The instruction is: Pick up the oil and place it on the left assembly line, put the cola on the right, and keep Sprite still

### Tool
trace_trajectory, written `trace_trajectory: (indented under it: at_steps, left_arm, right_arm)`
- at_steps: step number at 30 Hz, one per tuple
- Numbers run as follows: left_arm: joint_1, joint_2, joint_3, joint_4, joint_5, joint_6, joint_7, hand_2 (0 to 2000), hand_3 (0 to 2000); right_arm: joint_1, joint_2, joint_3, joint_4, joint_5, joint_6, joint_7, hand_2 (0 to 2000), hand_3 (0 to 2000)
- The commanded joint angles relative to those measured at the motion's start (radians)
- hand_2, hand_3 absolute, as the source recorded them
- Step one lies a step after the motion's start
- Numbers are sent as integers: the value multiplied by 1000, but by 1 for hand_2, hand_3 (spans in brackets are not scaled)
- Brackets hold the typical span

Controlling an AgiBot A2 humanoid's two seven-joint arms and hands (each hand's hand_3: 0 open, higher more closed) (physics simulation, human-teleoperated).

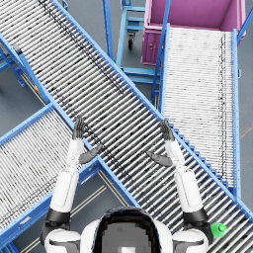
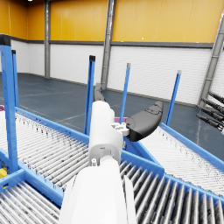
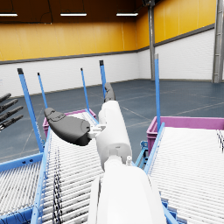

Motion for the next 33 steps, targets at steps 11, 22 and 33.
trace_trajectory:
  at_steps: [11,22,33]
  left_arm:
    - [0,0,0,0,0,0,0,0,0]
    - [0,0,0,0,0,0,0,0,0]
    - [0,0,0,0,0,0,0,0,0]
  right_arm:
    - [0,0,0,0,0,0,0,0,0]
    - [0,0,0,0,0,0,0,0,0]
    - [0,0,0,0,0,0,0,0,0]
